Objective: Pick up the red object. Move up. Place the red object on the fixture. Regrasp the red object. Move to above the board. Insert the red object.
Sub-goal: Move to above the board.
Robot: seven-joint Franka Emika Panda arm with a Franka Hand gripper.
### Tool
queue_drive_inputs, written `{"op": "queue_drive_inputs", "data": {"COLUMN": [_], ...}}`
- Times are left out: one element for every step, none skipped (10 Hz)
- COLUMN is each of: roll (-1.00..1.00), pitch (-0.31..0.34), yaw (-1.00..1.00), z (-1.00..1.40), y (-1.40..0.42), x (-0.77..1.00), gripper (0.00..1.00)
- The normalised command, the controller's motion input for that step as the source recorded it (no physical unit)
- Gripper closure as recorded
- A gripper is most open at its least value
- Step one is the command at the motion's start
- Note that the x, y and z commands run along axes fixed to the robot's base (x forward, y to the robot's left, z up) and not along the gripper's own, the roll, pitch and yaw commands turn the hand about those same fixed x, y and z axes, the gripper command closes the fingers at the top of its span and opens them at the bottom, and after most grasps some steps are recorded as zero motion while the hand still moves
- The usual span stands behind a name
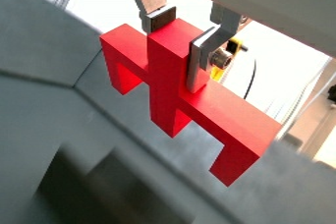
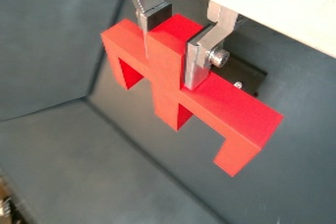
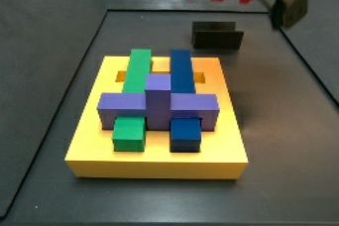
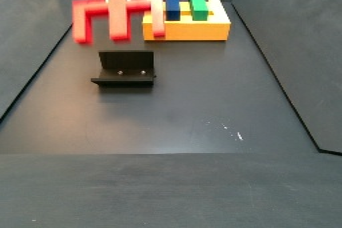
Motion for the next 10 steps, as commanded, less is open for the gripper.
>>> {"op": "queue_drive_inputs", "data": {"roll": [0.01,0.0,-0.01,0.0,0.0,-1.0,-1.0,-1.0,-1.0,-1.0], "pitch": [0.017,0.017,0.017,0.028,0.042,0.014,0.005,-0.015,-0.017,-0.028], "yaw": [0.02,0.01,0.01,0.01,0.01,0.04,0.04,0.05,0.05,0.05], "z": [1.4,1.4,1.4,0.73,0.37,0.29,0.27,0.27,0.24,0.25], "y": [-0.01,-0.01,0.0,-0.02,-0.02,-1.4,-1.4,-1.4,-1.4,-1.4], "x": [-0.02,-0.02,-0.01,0.01,0.02,-0.94,-0.95,-1.02,-1.04,-1.04], "gripper": [1.0,1.0,1.0,1.0,1.0,1.0,1.0,1.0,1.0,1.0]}}
